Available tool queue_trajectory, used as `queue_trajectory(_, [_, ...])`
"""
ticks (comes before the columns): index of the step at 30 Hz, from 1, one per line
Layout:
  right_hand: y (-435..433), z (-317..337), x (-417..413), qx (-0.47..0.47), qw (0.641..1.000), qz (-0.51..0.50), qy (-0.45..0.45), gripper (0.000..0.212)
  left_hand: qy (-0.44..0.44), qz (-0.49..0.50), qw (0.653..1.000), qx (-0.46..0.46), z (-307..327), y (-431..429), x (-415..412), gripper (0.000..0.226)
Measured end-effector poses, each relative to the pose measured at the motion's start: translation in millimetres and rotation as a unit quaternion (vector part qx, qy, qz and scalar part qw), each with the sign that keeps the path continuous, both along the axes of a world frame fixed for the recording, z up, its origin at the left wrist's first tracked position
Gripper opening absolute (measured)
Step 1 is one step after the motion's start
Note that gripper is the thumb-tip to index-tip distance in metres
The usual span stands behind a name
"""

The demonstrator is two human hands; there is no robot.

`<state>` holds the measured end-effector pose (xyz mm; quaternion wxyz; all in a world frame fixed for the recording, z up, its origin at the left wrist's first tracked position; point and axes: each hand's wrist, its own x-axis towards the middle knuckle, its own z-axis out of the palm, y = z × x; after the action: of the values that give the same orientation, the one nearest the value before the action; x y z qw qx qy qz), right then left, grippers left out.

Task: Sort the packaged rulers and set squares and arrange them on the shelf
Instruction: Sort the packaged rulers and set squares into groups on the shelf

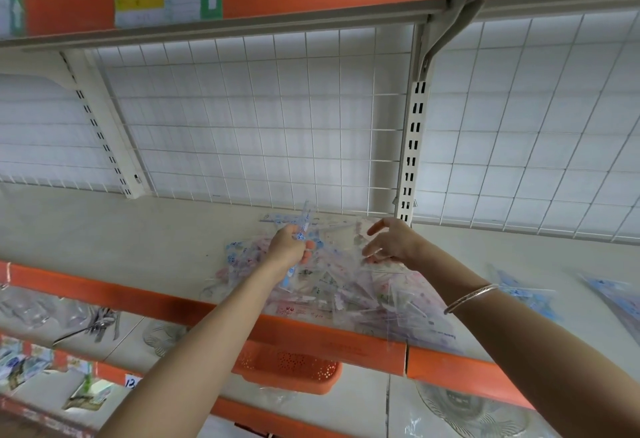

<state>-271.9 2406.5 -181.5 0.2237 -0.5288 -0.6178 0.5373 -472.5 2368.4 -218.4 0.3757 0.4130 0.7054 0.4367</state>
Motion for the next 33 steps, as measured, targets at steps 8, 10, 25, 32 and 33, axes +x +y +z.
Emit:
queue_trajectory(8, [-12.9, -18.8, -27.5, 0.053, 0.991, 0.092, -0.077, 0.045, 0.034, 0.002, 0.999, 0.012, 4.7, -5.9, -2.3, 0.044])
queue_trajectory(10, [-16.0, -20.6, -33.3, 0.086, 0.985, 0.095, -0.114, 0.044, 0.05, 0.002, 0.999, 0.017, 6.0, -8.5, -4.9, 0.042])
queue_trajectory(25, [-31.2, -14.9, -49.1, 0.091, 0.977, 0.056, -0.185, 0.076, 0.1, 0.001, 0.995, 0.015, 1.6, -19.1, -13.7, 0.045])
queue_trajectory(32, [-36.2, -18.7, -48.3, 0.077, 0.984, 0.036, -0.155, 0.081, 0.106, -0.002, 0.994, 0.011, -0.4, -21.9, -11.3, 0.042])
queue_trajectory(33, [-36.5, -18.5, -48.6, 0.075, 0.985, 0.034, -0.15, 0.081, 0.108, -0.002, 0.994, 0.009, -0.4, -22.1, -10.9, 0.042])
